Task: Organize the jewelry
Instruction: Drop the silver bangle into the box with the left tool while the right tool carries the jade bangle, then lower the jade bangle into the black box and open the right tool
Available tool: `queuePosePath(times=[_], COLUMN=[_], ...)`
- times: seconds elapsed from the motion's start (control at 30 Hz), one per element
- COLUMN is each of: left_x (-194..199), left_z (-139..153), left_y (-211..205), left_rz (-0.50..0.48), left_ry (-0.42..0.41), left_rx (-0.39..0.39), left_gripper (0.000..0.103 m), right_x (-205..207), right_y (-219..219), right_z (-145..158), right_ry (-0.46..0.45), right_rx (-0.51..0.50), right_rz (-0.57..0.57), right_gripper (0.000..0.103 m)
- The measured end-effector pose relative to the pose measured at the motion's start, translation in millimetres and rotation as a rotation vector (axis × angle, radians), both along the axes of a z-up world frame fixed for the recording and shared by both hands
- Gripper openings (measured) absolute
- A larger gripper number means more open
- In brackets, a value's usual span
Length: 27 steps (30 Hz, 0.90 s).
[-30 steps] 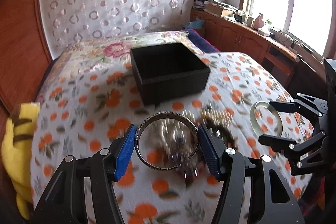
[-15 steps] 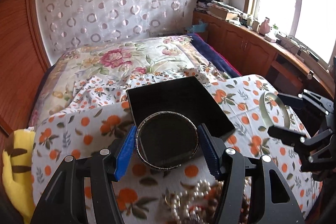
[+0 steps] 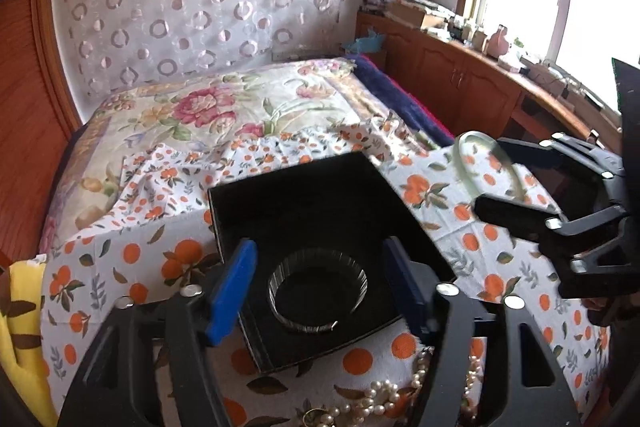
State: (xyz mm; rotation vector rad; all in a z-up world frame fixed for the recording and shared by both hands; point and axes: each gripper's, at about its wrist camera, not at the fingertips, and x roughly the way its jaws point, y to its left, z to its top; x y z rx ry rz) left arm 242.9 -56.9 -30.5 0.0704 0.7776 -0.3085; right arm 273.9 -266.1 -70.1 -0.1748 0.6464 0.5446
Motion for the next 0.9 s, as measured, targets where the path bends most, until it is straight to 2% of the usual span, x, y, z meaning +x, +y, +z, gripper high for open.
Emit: queuePosePath(times=[0.23, 0.57, 0.9], left_x=[-17.6, -46.3, -74.1], left_z=[14.4, 3.3, -10.6], left_y=[26.5, 86.8, 91.9], left_rz=[0.055, 0.174, 0.164], left_ry=[-0.036, -0.013, 0.02], left_rx=[-0.003, -0.008, -0.031], left_gripper=[0.068, 0.068, 0.068], right_x=[3.0, 1.7, -3.5], right_y=[21.6, 80.5, 94.4], right_z=[4.6, -13.0, -20.1], right_ry=[-0.008, 0.026, 0.045], right_rx=[0.005, -0.064, -0.124], right_rz=[0.049, 0.162, 0.145], right_gripper=[0.074, 0.074, 0.075])
